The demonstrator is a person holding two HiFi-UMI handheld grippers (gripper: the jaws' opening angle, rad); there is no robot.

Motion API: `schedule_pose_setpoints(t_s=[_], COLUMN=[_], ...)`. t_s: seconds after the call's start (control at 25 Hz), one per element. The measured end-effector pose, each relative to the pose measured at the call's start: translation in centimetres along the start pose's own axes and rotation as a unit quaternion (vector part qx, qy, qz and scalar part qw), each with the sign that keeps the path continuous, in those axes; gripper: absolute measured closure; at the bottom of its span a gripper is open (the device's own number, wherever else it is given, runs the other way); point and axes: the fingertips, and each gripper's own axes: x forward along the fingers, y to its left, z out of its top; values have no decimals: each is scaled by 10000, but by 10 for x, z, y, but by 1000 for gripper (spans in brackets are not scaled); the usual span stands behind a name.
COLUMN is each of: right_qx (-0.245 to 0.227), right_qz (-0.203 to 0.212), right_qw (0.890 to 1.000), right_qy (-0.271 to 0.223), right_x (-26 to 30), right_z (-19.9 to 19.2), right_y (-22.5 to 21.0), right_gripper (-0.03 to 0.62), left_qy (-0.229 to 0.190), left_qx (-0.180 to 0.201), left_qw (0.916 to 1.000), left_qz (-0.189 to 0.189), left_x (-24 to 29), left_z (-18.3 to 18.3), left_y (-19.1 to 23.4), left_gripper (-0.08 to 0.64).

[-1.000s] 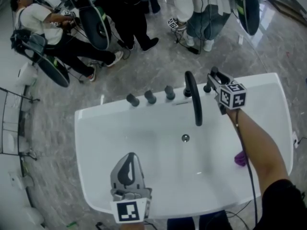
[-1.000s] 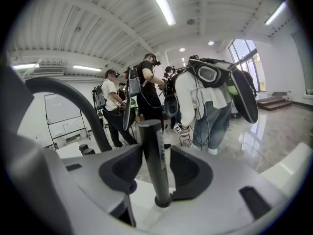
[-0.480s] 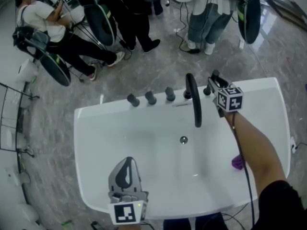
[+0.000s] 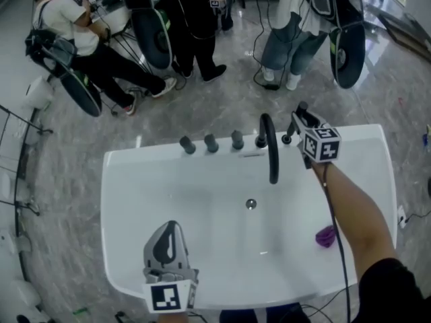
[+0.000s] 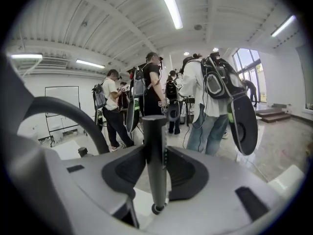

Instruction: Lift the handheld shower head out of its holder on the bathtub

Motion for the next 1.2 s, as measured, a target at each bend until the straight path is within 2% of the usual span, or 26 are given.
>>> schedule_pose_setpoints(t_s=[0.16, 0.4, 0.6, 0.92, 1.2], right_qx=[-198, -66, -123, -10, -70], right_qz=[46, 62, 128, 198, 101], right_qw=[9998, 9998, 9992, 9977, 9969], right_qy=[-64, -160, -363, -645, -783], right_x=[-13, -39, -68, -127, -187], right_z=[27, 60, 93, 135, 177], right_y=[6, 11, 21, 32, 34], right_gripper=[449, 449, 449, 449, 449], left_qy=[-119, -200, -466, -754, -845], left_qx=[31, -5, 52, -62, -193], left_qw=[9999, 9998, 9989, 9969, 9962], left_qz=[-2, -11, -27, 234, -12], left_x=[-4, -16, -29, -60, -73], left_z=[24, 51, 88, 127, 148], left_y=[9, 19, 30, 49, 34], left_gripper=[545, 545, 545, 545, 545])
